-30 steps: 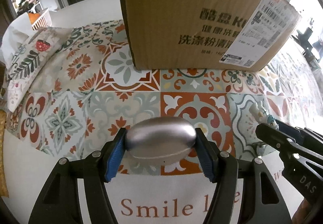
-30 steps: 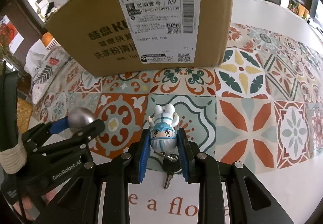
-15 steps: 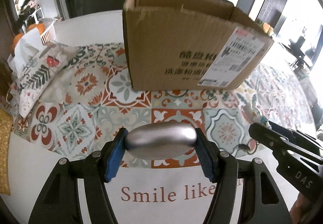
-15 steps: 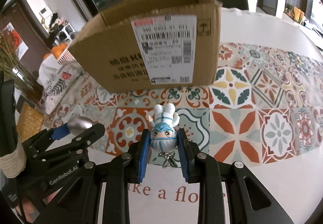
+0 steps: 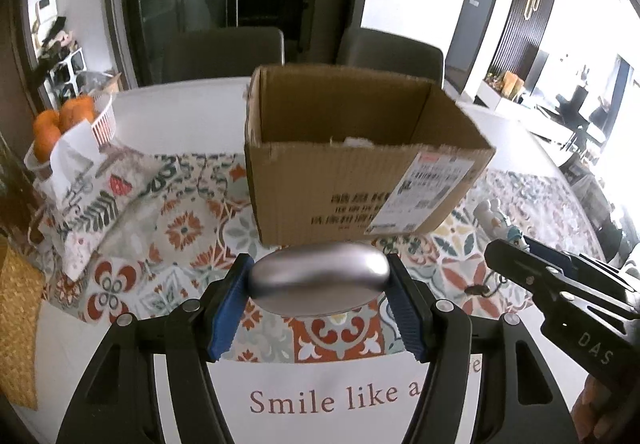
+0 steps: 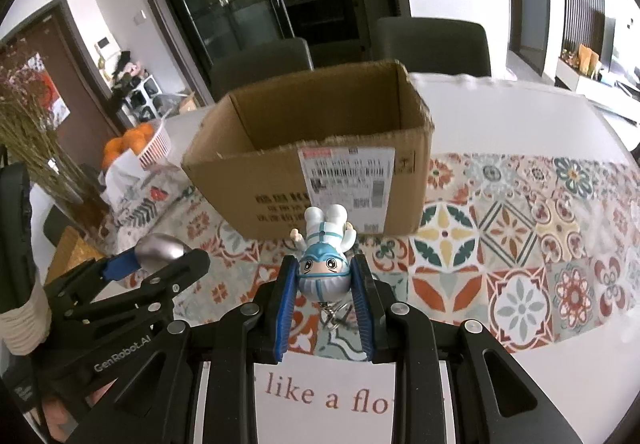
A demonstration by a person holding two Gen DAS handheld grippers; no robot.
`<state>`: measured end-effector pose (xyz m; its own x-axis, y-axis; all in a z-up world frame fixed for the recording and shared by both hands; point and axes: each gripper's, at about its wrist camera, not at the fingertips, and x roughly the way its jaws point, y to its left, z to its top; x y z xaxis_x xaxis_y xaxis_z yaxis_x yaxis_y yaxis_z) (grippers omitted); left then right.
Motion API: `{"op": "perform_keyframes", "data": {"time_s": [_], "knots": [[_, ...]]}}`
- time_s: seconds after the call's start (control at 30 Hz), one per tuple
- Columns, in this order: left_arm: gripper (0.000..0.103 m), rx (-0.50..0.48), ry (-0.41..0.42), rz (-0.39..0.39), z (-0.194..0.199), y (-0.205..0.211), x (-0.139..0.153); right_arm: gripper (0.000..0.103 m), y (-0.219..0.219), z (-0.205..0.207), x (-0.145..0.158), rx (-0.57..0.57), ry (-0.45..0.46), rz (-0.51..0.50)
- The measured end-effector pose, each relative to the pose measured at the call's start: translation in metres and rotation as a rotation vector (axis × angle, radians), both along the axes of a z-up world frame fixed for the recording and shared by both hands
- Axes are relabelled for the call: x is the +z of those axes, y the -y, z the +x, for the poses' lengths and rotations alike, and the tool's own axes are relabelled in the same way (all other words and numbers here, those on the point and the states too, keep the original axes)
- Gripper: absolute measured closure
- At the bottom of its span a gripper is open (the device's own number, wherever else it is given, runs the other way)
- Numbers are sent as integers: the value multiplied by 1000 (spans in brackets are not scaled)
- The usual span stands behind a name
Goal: Organize rigid objects
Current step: 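Carry the silver case with the left tool over the box while the right tool carries the keychain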
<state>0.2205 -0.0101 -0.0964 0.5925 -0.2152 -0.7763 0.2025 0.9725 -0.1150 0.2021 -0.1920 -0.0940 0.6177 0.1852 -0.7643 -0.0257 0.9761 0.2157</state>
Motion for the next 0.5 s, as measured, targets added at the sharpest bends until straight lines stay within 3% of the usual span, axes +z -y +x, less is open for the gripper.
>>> {"op": "perform_keyframes", "data": {"time_s": [0.5], "knots": [[38, -41, 125, -21, 16, 3, 53, 75, 3, 10, 51, -5, 124, -7]]}}
